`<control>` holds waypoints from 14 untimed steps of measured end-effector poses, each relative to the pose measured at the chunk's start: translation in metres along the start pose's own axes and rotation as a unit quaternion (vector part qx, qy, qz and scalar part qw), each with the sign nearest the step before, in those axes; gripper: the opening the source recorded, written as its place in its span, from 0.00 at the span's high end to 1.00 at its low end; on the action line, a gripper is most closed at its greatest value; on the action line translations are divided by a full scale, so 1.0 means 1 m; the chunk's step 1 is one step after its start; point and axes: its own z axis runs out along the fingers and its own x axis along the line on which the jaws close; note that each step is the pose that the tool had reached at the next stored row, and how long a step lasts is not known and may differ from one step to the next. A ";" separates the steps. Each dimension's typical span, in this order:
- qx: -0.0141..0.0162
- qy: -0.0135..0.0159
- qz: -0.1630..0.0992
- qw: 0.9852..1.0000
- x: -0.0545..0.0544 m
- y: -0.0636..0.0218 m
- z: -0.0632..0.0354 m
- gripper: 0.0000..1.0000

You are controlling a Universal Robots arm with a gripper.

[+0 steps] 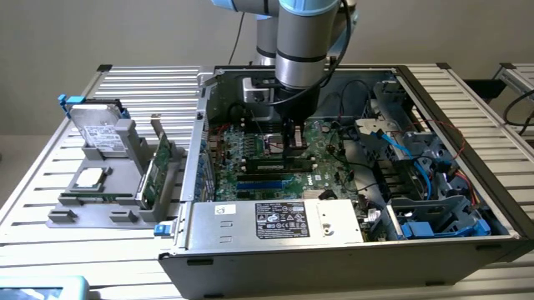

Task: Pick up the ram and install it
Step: 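Insert the ram into the slot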

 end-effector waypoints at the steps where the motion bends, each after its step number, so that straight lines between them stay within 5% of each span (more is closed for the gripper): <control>1: 0.000 0.000 0.000 1.000 0.000 -0.0003 -0.0017 0.78; 14: 0.000 0.000 0.000 1.000 0.001 -0.0078 -0.0109 0.78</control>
